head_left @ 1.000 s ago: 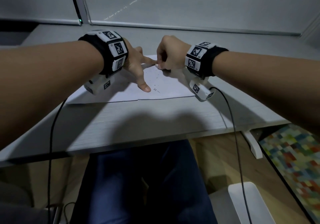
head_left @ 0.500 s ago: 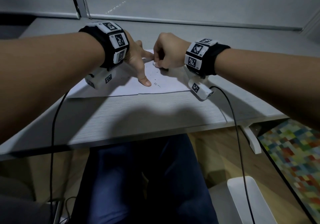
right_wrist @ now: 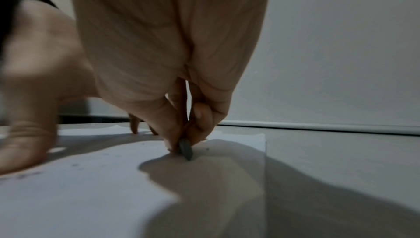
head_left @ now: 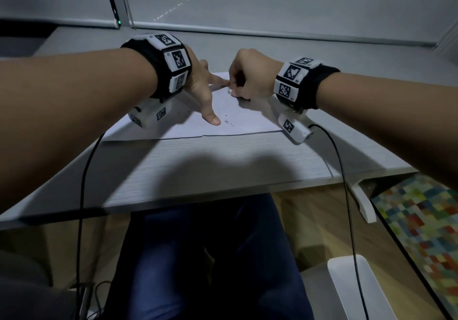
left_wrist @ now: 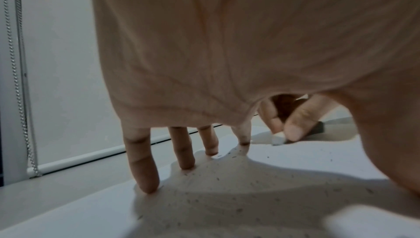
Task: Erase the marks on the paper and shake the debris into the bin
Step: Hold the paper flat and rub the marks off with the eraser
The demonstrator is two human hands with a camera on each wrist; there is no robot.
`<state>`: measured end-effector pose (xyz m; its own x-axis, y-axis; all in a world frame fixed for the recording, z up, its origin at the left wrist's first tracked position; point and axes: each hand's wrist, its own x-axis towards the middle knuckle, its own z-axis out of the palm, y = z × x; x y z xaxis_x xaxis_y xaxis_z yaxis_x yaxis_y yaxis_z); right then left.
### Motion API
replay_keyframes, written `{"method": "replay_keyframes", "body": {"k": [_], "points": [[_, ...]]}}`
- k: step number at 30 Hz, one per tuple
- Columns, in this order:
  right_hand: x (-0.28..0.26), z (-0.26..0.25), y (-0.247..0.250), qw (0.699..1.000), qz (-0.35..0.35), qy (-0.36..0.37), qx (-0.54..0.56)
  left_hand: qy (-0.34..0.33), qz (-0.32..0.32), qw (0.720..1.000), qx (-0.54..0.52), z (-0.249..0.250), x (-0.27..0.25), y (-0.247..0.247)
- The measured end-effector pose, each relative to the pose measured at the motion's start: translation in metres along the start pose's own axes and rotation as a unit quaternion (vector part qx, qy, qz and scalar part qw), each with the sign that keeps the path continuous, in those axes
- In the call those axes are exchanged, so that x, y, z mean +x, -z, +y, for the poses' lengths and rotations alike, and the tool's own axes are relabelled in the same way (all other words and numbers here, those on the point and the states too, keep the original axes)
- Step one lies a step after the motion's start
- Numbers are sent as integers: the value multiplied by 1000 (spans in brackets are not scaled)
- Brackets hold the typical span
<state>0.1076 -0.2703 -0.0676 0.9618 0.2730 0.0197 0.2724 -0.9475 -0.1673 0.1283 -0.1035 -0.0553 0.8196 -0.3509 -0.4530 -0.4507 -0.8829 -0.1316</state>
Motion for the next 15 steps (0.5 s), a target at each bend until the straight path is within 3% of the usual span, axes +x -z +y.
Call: {"method": "replay_keyframes", "body": {"k": [4,11,15], "points": [[-7,-6,-1,999,-33,37,9,-1,0,1000,12,2,-4,2],[2,-4,4,1000,-8,0,-20,-1,10,1000,5,-1,-3,-1],[-15,-20,-3,999,-28,40,13,-2,23,1000,14,-1,-2,-1]]}}
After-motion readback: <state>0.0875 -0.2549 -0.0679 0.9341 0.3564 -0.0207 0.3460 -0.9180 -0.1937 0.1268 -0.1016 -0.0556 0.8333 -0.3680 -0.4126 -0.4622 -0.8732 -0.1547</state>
